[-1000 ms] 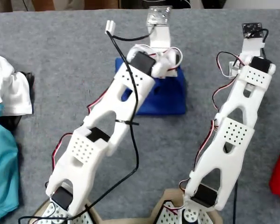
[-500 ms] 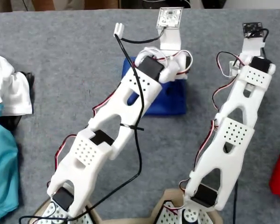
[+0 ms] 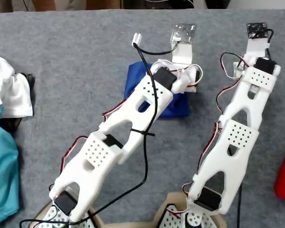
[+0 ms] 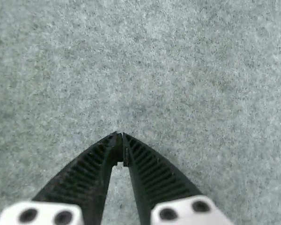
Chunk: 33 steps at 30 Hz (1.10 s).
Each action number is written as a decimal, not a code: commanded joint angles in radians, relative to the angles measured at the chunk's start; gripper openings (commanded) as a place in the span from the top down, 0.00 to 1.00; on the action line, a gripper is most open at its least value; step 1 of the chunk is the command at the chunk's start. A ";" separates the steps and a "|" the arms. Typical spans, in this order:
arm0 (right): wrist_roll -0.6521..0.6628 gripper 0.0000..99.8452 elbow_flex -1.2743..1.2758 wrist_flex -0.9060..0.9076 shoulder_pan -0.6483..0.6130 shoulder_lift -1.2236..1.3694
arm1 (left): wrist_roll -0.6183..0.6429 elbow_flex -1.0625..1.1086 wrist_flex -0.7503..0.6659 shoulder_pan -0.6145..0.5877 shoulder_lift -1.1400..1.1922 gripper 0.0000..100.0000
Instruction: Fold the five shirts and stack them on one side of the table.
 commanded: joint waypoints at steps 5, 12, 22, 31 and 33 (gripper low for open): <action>-0.009 0.99 -0.050 -0.017 0.022 -0.012 | 0.000 -0.132 -0.017 0.000 0.050 0.98; -0.009 0.99 -0.050 -0.017 0.022 -0.012 | -0.002 -0.181 -0.017 -0.009 0.127 0.98; -0.008 0.99 -0.050 -0.017 0.021 -0.012 | 0.084 -0.213 0.018 -0.063 0.145 0.81; -0.006 0.99 -0.048 -0.009 0.013 -0.013 | 0.086 -0.408 0.157 -0.195 0.145 0.80; -0.006 0.99 -0.048 -0.009 0.013 -0.013 | 0.084 -0.450 0.213 -0.218 0.145 0.80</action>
